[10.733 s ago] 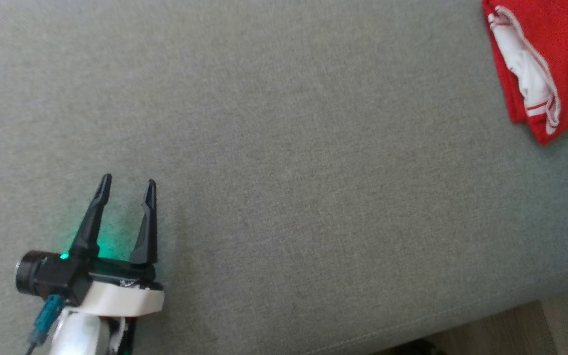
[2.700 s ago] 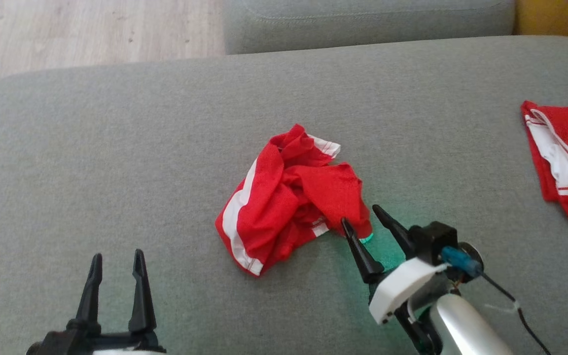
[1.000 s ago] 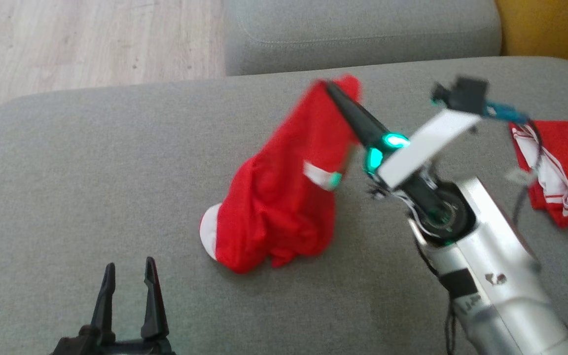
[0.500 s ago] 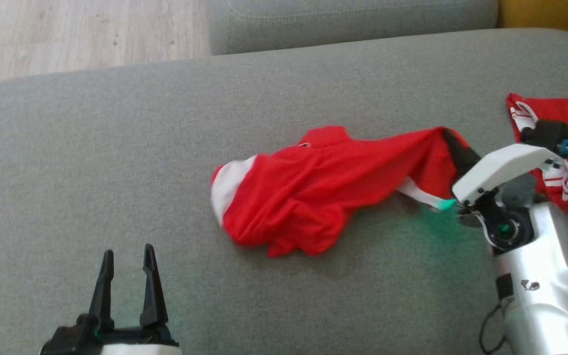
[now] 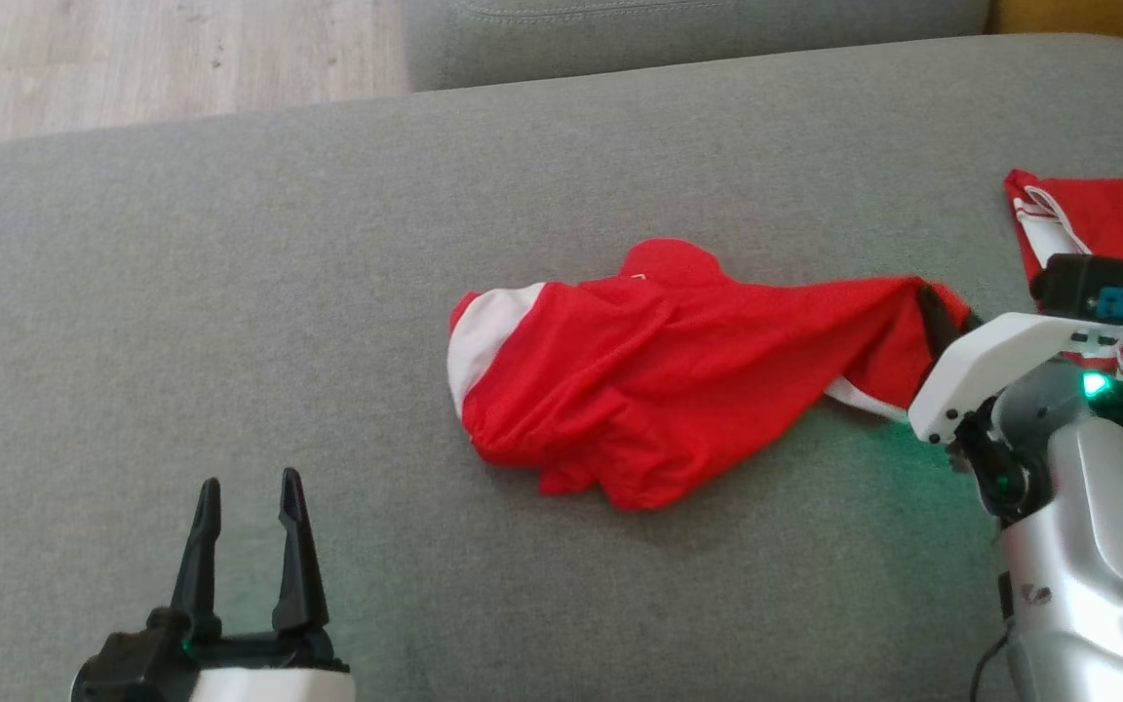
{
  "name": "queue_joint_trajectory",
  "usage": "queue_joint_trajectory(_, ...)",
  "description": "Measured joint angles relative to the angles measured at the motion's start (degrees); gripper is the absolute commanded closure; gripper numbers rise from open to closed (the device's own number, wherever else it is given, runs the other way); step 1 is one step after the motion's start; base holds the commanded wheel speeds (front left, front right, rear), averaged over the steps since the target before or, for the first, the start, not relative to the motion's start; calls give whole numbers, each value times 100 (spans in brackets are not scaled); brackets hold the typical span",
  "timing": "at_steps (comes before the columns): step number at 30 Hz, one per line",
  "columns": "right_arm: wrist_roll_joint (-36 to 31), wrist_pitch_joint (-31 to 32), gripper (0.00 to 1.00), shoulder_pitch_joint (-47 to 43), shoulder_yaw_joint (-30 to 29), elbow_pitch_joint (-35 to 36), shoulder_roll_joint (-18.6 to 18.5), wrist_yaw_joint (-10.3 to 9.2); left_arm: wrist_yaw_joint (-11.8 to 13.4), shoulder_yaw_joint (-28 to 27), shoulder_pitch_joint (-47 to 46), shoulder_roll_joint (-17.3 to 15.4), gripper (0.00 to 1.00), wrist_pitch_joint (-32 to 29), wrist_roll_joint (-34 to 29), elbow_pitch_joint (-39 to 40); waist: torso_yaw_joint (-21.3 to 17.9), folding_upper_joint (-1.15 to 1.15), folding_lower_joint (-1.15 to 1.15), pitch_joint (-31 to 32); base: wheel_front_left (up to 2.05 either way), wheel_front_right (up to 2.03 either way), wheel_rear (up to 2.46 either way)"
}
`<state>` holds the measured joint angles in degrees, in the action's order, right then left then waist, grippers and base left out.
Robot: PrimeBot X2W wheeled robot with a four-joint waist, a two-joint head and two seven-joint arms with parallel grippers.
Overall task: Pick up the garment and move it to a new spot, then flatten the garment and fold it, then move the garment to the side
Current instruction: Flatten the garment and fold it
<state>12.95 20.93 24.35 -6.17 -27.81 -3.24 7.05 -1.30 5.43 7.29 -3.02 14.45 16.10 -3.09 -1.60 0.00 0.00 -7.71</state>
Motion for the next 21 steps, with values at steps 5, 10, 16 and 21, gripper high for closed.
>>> queue_joint_trajectory(5,-298,-399,0,-141,235,389,-3,0,-23,-8,-2,1,0,0,-32,-15,-62,0,0,47,0,0,0)
queue_joint_trajectory(10,-430,-1010,0,-485,477,1055,-68,1,-29,-36,10,1,0,0,-79,-14,-147,0,0,106,0,0,0)
queue_joint_trajectory(16,-444,-1996,0,-1056,558,1786,-152,1,-68,-121,26,1,0,0,-113,-7,-224,0,-1,153,0,0,0)
queue_joint_trajectory(21,-659,-2842,0,-1468,528,1947,-256,1,-71,-141,26,1,0,0,-113,20,-242,0,0,155,0,0,0)
